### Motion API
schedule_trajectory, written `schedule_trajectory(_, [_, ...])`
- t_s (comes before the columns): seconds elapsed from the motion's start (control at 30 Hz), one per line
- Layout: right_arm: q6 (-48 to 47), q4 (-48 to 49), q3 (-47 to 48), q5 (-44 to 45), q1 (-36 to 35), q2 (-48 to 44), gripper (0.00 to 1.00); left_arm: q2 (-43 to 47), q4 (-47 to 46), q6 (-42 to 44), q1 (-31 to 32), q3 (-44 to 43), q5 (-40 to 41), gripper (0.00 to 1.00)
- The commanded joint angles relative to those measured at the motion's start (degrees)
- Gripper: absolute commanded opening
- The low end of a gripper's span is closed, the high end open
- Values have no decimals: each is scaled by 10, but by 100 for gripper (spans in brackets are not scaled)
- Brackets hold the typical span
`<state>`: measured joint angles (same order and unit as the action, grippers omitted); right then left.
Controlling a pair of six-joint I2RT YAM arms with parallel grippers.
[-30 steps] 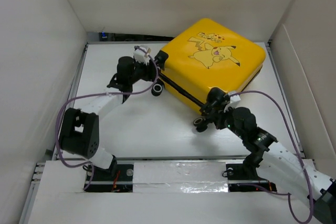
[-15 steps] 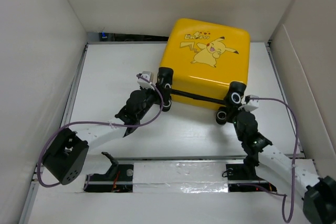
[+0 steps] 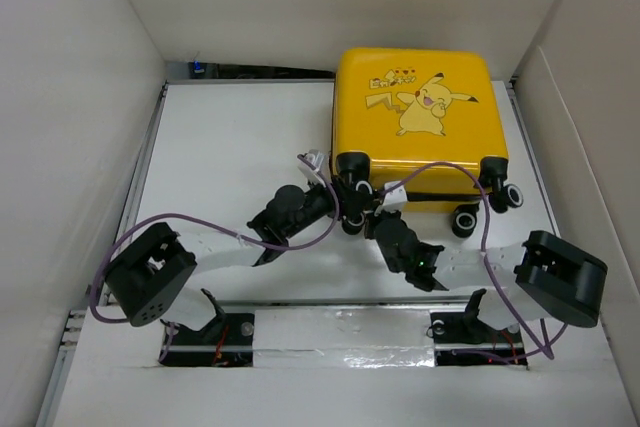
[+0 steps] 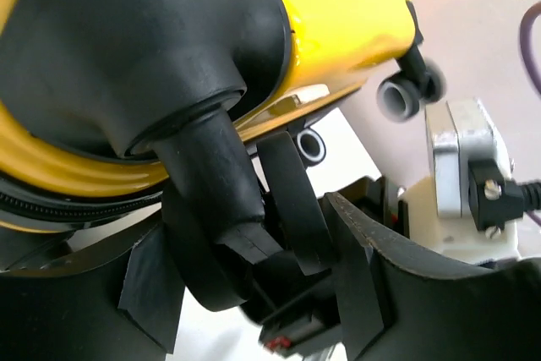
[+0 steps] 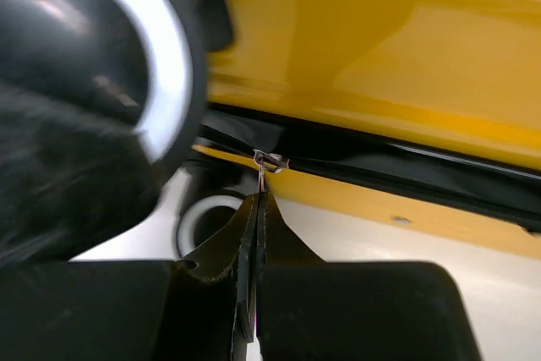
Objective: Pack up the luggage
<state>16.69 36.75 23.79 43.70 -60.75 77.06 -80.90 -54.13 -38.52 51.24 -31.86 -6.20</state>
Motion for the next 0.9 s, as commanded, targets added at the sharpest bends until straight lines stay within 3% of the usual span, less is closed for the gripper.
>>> schedule_trajectory(0.0, [-23,147,61,-180,-10,46,0,13,-145,11,75,-53,-286,0])
schedule_trajectory(0.23, [18,313,35,-385,-22,99,0,27,-210,-9,120,-49,-274,0])
schedule_trajectory(0.4, [20,284,-35,-344,-39,-4,0,80,-191,3,83,-16,-239,0])
schedule_trajectory(0.47, [42,268,-50,-352,-7,-25,0,91,-219,-28,66,8,-226,0])
schedule_trajectory(0.6, [55,336,-39,-379,8,26,0,47,-275,-70,73,-11,-236,1])
schedule_trajectory(0.63, [57,373,-12,-396,8,69,0,34,-294,-74,89,-21,-240,14])
schedule_trajectory(0.7, [72,398,12,-426,8,106,0,-5,-329,-95,96,-44,-245,29])
schedule_trajectory(0.73, [84,432,22,-432,8,134,0,-14,-346,-107,102,-48,-247,44])
schedule_trajectory(0.8, [100,459,20,-425,13,151,0,-21,-367,-125,94,-41,-245,59])
schedule_trajectory(0.83, [112,484,14,-422,13,157,0,-13,-359,-125,86,-35,-240,77])
schedule_trajectory(0.87, [115,487,-2,-416,19,156,0,-1,-348,-121,66,-15,-233,87])
